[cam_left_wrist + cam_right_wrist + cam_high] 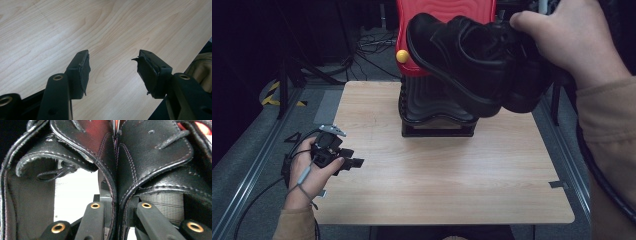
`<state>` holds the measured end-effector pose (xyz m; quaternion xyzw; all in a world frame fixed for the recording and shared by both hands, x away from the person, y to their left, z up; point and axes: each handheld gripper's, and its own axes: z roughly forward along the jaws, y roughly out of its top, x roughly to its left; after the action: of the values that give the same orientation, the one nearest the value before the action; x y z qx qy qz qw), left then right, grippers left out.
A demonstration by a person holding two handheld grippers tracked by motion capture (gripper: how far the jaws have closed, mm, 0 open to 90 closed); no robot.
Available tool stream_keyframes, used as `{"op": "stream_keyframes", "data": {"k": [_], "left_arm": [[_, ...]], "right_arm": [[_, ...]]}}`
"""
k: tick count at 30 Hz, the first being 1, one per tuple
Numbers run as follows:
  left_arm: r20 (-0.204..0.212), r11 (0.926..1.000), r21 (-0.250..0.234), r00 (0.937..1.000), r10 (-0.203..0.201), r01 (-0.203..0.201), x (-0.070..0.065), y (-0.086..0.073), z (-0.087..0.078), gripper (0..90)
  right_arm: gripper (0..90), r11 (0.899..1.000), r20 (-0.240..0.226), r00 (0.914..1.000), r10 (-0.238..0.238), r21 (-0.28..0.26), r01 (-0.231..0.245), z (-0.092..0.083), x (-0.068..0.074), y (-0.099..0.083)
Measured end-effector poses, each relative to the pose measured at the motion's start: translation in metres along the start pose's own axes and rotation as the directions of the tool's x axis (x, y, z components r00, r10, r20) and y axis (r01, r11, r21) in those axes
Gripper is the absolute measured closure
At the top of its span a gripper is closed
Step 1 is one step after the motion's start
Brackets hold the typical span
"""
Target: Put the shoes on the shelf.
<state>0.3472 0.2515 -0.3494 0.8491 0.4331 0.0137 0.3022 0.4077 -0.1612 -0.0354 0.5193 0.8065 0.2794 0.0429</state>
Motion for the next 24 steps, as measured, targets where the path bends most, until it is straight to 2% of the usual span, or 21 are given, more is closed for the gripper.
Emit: {"op": "stream_keyframes", "data": {"k": [2, 6, 10, 13, 19, 24], "left_arm": [[-0.011, 1.0000, 0.007, 0.9999, 0.001, -0.001, 0.000, -0.004, -0.001, 43.5], [-0.001, 0.9999, 0.009, 0.9999, -0.013, 0.013, 0.001, -0.008, -0.001, 43.5], [0.003, 0.9998, 0.010, 0.9998, -0.019, 0.019, 0.003, -0.011, 0.000, 43.5], [0.009, 0.9997, 0.006, 0.9997, -0.024, 0.023, 0.006, -0.014, -0.001, 43.5], [0.007, 0.9997, -0.001, 0.9997, -0.023, 0.023, 0.010, -0.015, -0.005, 43.5], [0.026, 0.9996, -0.012, 0.9993, -0.027, 0.027, 0.013, -0.017, -0.006, 43.5]], "right_arm": [[82.0, 1.000, 0.021, 0.9997, 0.016, -0.020, -0.015, 0.004, -0.002, 0.012], [82.0, 0.998, 0.058, 0.9976, 0.037, -0.061, -0.033, 0.013, -0.005, 0.031], [82.0, 0.994, 0.070, 0.9958, 0.059, -0.101, -0.052, 0.020, -0.007, 0.049], [82.0, 0.988, 0.078, 0.9940, 0.077, -0.141, -0.065, 0.025, -0.006, 0.064], [82.0, 0.982, 0.126, 0.9858, 0.111, -0.167, -0.089, 0.038, -0.002, 0.087], [82.1, 0.969, 0.148, 0.9797, 0.136, -0.225, -0.100, 0.048, -0.001, 0.101]]}}
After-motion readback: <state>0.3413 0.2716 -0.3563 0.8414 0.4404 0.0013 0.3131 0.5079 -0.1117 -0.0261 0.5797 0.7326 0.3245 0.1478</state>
